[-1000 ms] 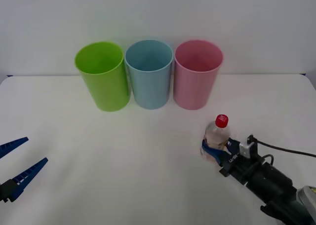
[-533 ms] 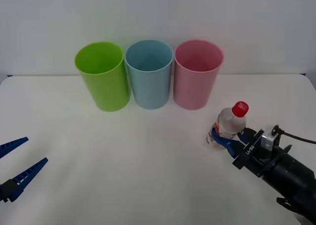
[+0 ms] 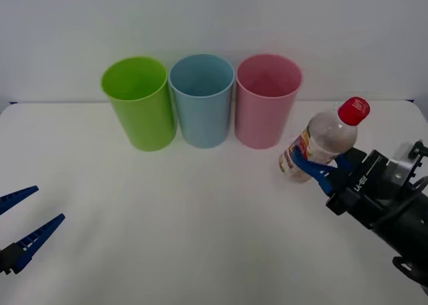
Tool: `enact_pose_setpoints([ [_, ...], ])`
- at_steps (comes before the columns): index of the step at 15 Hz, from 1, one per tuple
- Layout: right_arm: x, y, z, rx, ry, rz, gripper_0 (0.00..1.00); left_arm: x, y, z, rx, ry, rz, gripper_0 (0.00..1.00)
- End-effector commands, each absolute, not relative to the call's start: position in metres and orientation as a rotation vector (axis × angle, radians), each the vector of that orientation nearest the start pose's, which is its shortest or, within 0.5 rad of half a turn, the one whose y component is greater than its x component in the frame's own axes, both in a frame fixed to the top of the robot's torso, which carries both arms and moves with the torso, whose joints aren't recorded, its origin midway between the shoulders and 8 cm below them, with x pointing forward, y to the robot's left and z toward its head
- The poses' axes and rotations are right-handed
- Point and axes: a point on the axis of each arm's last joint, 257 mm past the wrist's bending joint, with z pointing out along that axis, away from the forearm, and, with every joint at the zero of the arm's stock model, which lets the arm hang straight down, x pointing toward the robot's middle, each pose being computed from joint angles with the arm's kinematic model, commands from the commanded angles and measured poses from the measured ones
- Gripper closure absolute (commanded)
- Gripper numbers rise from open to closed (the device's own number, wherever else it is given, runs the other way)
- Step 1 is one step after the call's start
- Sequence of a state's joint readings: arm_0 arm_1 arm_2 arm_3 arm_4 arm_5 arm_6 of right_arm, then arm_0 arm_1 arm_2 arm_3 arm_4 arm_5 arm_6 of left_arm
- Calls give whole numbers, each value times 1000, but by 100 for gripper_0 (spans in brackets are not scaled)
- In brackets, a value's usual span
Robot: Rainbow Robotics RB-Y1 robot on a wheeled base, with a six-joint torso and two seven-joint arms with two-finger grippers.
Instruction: Grasp the object on the table and drop it into the matching bin: aluminum can to the light blue bin, PET bottle to the pink bin.
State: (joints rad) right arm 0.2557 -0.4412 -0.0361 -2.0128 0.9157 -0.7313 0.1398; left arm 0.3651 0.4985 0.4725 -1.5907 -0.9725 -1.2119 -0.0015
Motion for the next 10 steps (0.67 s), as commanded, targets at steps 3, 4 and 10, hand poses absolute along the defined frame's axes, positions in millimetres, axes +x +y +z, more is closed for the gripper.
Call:
enact_pose_setpoints([
  [3,406,-147,-25,-573,1142,562,100,338,341,-200,505,1555,-577,0],
  [4,417,-141,-15,-557,1142,558,100,338,341,-200,505,1555,-577,0],
  [10,483,-118,9,-443,1152,509,100,338,341,-200,505,1555,-577,0],
])
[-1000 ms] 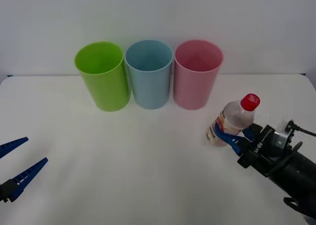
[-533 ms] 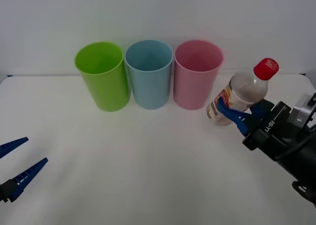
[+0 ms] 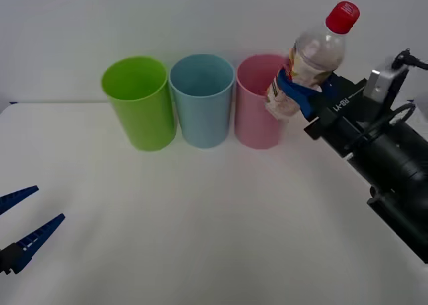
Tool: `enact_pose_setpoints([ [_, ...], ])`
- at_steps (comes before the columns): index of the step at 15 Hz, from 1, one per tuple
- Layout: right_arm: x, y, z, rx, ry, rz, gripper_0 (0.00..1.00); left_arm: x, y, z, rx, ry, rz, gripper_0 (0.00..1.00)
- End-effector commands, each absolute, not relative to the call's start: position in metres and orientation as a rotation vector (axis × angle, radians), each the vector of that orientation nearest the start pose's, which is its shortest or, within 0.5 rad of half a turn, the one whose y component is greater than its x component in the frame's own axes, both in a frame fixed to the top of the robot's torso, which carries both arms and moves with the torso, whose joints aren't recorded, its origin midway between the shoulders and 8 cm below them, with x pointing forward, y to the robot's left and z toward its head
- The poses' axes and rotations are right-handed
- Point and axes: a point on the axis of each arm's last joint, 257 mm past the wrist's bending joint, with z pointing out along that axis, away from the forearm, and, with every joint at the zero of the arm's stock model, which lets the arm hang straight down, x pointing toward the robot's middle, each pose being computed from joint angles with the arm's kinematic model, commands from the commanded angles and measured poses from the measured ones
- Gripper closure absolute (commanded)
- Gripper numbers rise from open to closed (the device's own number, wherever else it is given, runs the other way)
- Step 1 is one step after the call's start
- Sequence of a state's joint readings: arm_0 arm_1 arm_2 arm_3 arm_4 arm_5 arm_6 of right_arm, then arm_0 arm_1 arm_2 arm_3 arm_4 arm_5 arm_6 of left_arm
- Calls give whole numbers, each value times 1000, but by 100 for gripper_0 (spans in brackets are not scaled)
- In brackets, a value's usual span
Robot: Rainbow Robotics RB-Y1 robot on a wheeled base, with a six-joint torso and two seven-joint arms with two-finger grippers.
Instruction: Grasp the object on the table and drop it into the matching bin: aluminum can to the light blue bin, PET bottle to the pink bin.
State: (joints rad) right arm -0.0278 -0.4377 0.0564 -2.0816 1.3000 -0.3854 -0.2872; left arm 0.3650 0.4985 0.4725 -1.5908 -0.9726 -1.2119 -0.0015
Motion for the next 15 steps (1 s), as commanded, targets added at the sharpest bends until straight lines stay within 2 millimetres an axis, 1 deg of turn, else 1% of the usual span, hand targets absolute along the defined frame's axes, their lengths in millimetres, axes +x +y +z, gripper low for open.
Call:
enact_pose_setpoints([
  [1,495,-117,12,-427,1149,505,100,338,341,-200,505,1555,-577,0],
  [2,513,-115,17,-421,1145,496,100,338,341,-200,505,1555,-577,0],
  [3,527,-114,18,-411,1150,488,100,338,341,-200,505,1555,-577,0],
  [4,545,-113,19,-399,1157,478,100,338,341,-200,505,1555,-577,0],
  [6,569,-112,18,-376,1172,454,100,338,341,-200,505,1555,-577,0],
  [8,592,-113,13,-366,1198,427,100,338,341,-200,505,1555,-577,0],
  [10,610,-114,8,-363,1223,404,100,338,341,-200,505,1555,-577,0],
  [11,616,-114,7,-360,1231,397,100,338,341,-200,505,1555,-577,0],
  [13,624,-112,2,-357,1246,386,100,338,341,-200,505,1555,-577,0],
  [15,628,-112,1,-351,1251,382,100,338,341,-200,505,1555,-577,0],
])
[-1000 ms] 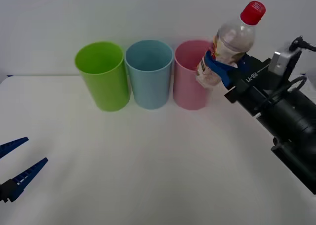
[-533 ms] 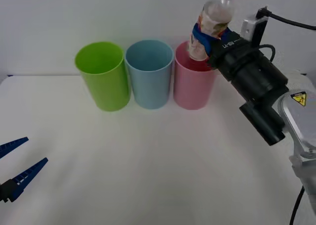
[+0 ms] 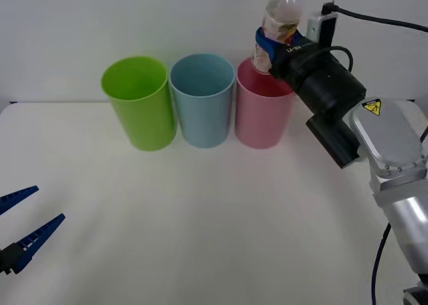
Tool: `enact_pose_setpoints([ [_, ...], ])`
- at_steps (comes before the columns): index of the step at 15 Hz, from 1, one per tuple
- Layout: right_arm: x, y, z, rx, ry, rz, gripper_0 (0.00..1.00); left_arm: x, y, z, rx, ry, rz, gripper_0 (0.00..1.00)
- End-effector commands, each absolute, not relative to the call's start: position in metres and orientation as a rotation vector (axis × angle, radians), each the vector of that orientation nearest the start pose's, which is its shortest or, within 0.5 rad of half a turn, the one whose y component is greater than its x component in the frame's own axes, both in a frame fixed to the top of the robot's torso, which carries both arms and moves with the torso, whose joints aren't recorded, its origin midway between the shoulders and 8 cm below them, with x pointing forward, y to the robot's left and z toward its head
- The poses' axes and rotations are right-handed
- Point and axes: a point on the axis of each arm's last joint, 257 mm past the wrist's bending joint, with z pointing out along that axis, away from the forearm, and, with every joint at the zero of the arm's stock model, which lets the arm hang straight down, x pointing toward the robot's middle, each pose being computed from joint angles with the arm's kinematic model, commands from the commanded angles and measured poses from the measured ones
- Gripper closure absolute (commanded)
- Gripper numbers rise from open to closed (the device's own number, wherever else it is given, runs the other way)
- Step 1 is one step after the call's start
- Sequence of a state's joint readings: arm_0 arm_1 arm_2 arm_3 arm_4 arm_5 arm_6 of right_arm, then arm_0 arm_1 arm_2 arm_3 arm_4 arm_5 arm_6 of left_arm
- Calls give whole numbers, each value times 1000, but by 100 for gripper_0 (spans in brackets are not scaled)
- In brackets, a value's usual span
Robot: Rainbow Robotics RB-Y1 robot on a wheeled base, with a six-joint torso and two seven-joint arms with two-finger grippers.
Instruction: Grasp the object on the table and drop it into the matching bin: aluminum can to the light blue bin, PET bottle to the pink bin.
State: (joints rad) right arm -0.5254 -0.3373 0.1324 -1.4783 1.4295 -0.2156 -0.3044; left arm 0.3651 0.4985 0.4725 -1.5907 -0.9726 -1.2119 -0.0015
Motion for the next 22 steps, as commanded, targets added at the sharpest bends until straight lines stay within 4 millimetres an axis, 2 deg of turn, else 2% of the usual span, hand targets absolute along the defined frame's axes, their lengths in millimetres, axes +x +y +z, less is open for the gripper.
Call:
enact_pose_setpoints([
  [1,630,-113,-2,-353,1258,372,100,338,341,-200,505,1555,-577,0],
  [6,636,-119,-13,-357,1279,337,100,338,341,-200,505,1555,-577,0],
  [12,636,-119,-16,-361,1283,331,99,338,341,-200,505,1555,-577,0],
  [13,636,-120,-16,-365,1282,324,74,338,341,-200,505,1555,-577,0],
  [14,636,-120,-16,-367,1282,322,32,338,341,-200,505,1555,-577,0],
  [15,636,-121,-16,-372,1281,315,11,338,341,-200,505,1555,-577,0],
  [16,637,-121,-16,-372,1281,313,0,338,341,-200,505,1555,-577,0],
  [22,637,-125,-15,-377,1279,301,0,338,341,-200,505,1555,-577,0],
])
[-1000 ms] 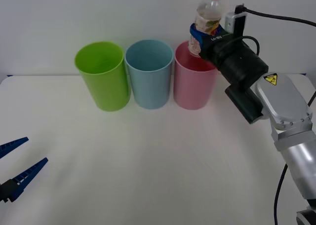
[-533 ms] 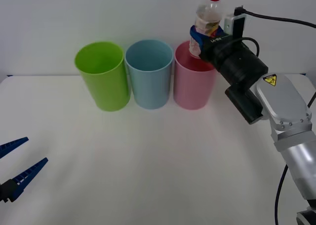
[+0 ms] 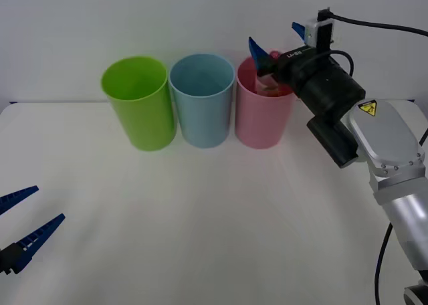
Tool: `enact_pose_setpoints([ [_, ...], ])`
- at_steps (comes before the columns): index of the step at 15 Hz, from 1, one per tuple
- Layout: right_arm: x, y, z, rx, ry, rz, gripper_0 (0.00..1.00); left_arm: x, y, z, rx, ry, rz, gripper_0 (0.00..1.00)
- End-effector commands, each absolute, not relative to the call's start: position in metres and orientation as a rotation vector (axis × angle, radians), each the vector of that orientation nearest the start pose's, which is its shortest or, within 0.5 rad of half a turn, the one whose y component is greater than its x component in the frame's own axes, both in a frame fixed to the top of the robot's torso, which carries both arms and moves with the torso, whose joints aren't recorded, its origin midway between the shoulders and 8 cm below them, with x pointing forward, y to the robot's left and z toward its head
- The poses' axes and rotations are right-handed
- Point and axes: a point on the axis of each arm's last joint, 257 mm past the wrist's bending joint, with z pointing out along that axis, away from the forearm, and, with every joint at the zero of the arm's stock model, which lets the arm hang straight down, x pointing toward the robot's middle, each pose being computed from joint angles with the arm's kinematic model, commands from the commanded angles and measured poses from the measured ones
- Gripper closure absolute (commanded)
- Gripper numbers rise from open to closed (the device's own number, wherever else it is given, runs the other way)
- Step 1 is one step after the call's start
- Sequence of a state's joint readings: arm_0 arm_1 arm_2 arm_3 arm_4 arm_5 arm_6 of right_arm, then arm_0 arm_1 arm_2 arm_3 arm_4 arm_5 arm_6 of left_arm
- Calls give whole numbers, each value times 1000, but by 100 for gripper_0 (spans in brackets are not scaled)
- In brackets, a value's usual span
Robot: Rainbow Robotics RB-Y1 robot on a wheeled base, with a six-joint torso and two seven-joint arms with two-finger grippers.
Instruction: Grasp the object on the table and drop it into the matching bin: aluminum can to the light blue bin, PET bottle to the pink bin.
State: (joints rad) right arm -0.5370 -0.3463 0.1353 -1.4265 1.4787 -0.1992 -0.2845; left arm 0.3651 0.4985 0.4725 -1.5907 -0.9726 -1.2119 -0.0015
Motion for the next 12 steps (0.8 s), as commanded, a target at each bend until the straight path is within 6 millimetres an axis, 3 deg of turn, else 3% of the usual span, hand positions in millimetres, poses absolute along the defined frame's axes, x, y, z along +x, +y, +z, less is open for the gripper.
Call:
enact_pose_setpoints([
  [1,637,-125,-15,-377,1280,301,0,338,341,-200,505,1555,-577,0],
  [4,637,-127,-14,-373,1280,307,0,338,341,-200,505,1555,-577,0],
  [8,628,-123,1,-383,1255,363,0,338,341,-200,505,1555,-577,0],
  [12,601,-123,26,-398,1208,468,0,338,341,-200,505,1555,-577,0],
])
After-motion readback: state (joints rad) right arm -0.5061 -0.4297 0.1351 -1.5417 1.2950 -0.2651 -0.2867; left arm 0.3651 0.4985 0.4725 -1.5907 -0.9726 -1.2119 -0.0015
